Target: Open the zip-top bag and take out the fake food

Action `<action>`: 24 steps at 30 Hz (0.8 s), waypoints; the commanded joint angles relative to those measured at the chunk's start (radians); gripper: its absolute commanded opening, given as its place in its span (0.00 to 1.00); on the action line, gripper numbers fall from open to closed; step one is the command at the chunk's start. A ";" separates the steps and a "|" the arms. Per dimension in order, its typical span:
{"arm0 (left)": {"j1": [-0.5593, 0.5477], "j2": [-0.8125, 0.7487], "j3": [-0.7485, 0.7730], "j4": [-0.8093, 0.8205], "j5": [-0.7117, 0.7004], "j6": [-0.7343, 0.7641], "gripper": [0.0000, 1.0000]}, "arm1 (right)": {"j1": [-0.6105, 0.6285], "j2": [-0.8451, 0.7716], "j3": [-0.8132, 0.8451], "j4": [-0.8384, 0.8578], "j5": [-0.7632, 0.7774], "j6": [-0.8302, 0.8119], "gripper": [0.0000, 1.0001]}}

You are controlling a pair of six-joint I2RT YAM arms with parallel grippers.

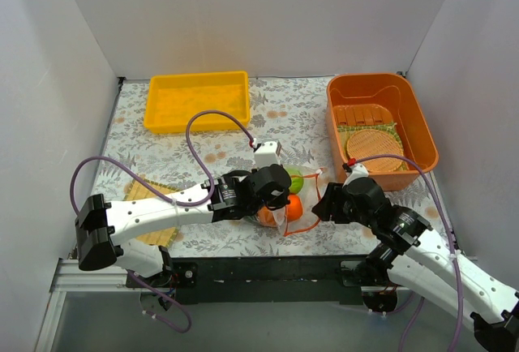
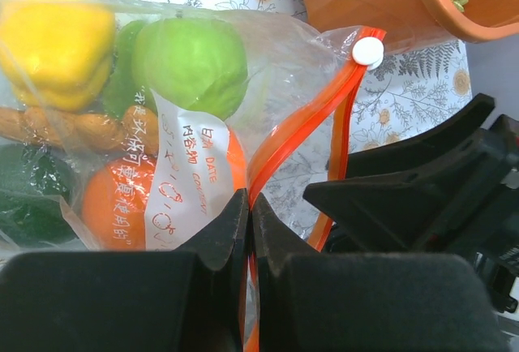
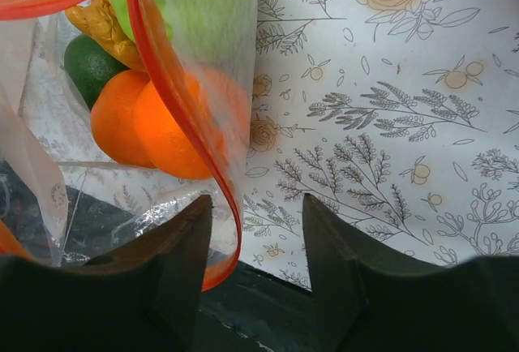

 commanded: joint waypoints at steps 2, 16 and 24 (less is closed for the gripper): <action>0.008 -0.006 0.054 -0.011 -0.013 0.015 0.00 | 0.036 0.046 0.019 0.107 0.004 0.018 0.31; 0.078 -0.114 0.079 -0.124 0.035 0.007 0.00 | 0.039 0.414 0.755 -0.131 0.230 -0.239 0.01; 0.101 -0.229 -0.203 -0.063 0.111 -0.088 0.02 | 0.042 0.502 0.605 0.016 0.093 -0.221 0.01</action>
